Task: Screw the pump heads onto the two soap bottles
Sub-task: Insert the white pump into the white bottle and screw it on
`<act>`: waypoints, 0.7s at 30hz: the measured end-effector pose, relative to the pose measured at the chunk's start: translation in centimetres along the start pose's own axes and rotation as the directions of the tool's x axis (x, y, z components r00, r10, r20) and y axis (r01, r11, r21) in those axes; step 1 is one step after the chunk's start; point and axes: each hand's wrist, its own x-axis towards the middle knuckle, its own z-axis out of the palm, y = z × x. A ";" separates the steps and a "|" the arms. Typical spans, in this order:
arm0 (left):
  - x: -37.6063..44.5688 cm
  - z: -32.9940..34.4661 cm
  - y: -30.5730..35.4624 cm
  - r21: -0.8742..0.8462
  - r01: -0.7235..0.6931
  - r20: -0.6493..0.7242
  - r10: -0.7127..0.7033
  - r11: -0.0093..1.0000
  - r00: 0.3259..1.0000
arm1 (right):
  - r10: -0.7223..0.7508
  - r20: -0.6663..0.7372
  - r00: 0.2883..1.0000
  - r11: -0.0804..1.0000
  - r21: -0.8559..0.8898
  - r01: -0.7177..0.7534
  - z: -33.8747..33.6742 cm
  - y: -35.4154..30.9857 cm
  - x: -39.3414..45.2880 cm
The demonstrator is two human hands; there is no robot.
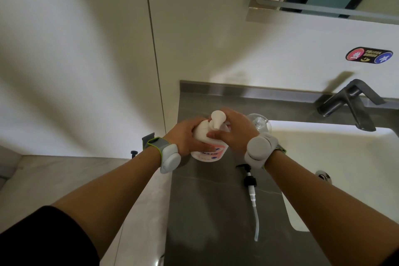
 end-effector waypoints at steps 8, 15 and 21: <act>-0.4 0.2 0.3 0.033 -0.005 -0.026 0.006 0.999 1.000 | 0.056 -0.079 0.995 0.998 -0.030 -0.059 0.8 -0.4 -0.3; -0.8 0.0 0.6 0.047 -0.023 -0.021 0.023 0.999 1.000 | -0.040 -0.129 0.991 0.997 0.061 0.049 0.0 -1.2 -2.0; -0.2 0.1 0.4 0.103 -0.039 -0.002 0.039 0.994 0.999 | -0.096 -0.177 0.980 0.992 0.062 0.108 -0.5 -1.6 -2.3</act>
